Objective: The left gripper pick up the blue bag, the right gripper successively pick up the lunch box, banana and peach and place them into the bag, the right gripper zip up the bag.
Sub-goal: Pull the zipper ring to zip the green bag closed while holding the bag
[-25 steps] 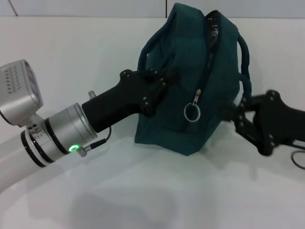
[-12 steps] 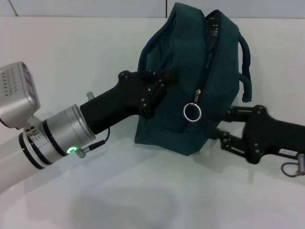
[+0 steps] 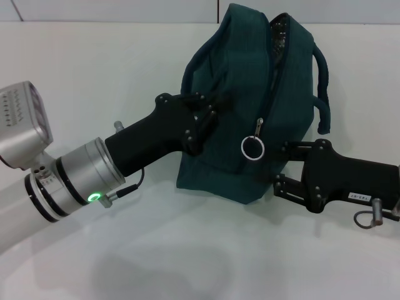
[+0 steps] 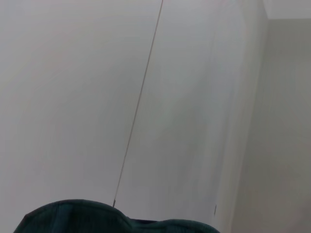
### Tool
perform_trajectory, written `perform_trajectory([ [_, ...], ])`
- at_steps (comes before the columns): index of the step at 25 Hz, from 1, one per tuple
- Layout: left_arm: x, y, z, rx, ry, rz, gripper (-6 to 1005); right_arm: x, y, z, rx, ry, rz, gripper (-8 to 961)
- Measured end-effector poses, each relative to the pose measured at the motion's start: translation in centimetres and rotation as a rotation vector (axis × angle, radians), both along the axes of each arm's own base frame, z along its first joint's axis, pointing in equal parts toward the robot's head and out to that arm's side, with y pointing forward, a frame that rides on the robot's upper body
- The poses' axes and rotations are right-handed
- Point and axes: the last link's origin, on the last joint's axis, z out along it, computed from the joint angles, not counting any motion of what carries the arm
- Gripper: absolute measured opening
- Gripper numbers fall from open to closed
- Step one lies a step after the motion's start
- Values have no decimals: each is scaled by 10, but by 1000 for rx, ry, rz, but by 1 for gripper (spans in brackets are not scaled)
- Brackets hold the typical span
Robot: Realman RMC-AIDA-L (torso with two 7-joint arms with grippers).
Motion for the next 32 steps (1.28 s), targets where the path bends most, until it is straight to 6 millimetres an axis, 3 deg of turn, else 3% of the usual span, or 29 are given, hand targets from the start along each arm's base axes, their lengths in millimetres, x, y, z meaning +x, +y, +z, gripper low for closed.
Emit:
perform_trajectory([
  [16, 0, -1, -1, -6, 4, -4, 54, -14, 4, -7, -34, -6, 49, 363],
  [32, -1, -2, -1, -6, 3, 0, 55, -18, -3, -5, 23, 41, 127, 288],
])
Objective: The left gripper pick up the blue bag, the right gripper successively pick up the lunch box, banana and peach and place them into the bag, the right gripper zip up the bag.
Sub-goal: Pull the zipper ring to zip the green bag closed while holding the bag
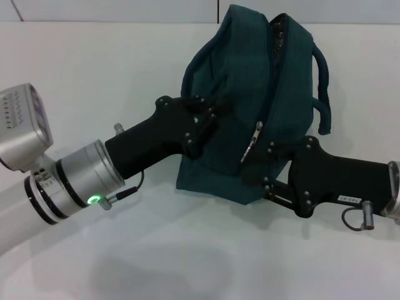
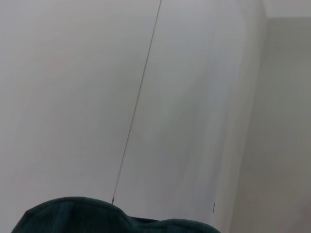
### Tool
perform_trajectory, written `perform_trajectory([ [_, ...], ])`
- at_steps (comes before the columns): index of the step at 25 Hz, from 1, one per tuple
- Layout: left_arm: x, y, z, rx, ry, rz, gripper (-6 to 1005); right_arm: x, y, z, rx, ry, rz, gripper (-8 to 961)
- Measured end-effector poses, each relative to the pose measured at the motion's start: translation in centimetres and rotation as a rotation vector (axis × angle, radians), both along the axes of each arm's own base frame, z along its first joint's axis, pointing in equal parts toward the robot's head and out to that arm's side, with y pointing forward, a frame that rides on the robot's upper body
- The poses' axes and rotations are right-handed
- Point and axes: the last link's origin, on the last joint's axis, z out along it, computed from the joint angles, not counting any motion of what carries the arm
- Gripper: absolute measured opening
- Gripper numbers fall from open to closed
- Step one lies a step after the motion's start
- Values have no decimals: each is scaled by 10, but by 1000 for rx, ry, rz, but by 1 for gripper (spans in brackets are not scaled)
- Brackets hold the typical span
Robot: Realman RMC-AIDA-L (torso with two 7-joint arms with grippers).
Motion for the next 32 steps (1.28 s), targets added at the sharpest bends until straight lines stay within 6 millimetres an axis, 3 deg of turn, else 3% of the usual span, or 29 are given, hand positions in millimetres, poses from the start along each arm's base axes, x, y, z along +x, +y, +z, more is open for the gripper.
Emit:
perform_trajectory([
  [32, 0, -5, 2, 16, -12, -28, 55, -2, -6, 16, 187, 179, 17, 255],
])
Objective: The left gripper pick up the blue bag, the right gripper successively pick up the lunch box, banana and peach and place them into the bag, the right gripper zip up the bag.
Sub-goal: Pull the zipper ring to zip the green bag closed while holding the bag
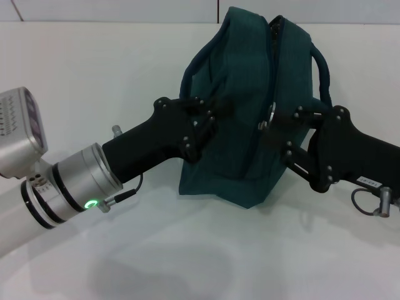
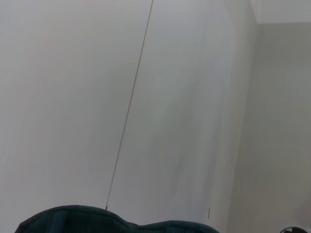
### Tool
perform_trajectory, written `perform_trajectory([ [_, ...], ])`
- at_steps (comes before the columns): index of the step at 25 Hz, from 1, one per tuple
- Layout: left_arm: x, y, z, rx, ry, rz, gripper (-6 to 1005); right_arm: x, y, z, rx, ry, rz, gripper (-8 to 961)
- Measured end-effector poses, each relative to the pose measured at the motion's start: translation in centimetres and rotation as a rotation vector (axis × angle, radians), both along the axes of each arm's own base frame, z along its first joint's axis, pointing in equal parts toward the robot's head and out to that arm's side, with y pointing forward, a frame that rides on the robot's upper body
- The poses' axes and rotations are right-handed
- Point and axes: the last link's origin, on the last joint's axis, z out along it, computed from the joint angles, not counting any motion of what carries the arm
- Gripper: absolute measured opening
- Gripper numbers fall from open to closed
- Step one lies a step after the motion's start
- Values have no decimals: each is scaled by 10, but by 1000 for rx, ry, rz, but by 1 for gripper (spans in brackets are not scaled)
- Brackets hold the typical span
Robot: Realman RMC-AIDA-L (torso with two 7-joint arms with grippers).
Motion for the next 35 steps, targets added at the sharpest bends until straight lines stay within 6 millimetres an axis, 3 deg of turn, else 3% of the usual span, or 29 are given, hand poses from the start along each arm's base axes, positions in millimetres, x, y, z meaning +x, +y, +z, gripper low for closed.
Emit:
perform_trajectory([
  [20, 1, -17, -7, 20, 76, -149, 54, 9, 8, 12, 86, 98, -126, 253],
  [31, 0, -24, -9, 32, 102, -195, 50, 8, 9, 9, 78, 87, -127, 244],
  [35, -1, -24, -8, 38, 100, -187, 48, 8, 3, 14, 70, 117, -102, 153],
])
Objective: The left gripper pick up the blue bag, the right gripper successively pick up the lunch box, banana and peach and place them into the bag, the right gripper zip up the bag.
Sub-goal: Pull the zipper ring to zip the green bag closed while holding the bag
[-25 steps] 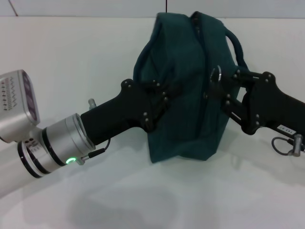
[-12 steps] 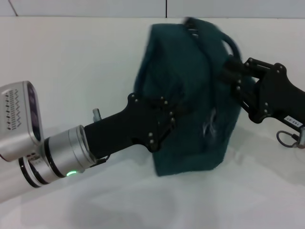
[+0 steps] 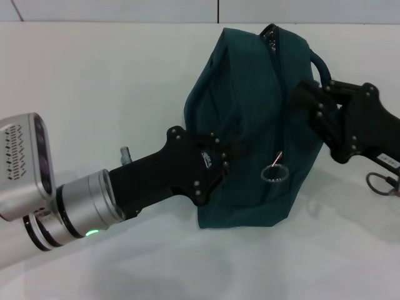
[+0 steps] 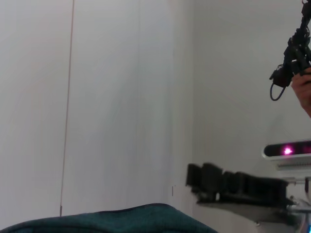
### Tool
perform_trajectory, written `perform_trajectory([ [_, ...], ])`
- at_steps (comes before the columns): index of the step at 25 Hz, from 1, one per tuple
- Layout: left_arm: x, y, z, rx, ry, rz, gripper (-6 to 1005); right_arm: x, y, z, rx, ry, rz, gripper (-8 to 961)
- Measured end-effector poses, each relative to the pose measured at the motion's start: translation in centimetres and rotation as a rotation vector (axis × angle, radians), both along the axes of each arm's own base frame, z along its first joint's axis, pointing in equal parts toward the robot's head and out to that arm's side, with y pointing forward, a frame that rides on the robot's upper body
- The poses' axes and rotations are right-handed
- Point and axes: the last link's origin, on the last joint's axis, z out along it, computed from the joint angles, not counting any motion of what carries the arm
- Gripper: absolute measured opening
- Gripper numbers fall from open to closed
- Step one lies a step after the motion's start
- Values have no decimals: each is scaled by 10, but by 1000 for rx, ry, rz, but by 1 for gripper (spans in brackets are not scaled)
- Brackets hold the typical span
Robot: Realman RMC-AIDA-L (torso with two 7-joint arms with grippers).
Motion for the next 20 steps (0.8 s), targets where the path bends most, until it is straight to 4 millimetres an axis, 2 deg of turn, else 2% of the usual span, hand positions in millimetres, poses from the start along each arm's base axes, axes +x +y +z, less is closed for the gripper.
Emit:
perform_trajectory([
  [3, -1, -1, 0, 3, -2, 5, 47, 3, -3, 10, -37, -2, 28, 132],
  [7, -2, -1, 1, 5, -4, 11, 47, 15, -10, 23, -175, -124, 109, 142],
  [12, -1, -1, 1, 6, -4, 8, 47, 26, -18, 14, -255, -216, 111, 182],
  [17, 0, 0, 1, 4, -4, 3, 48, 29, -11, -3, -279, -283, 43, 222],
  [20, 0, 0, 1, 4, -5, 2, 48, 30, -7, -9, -274, -303, 12, 408],
])
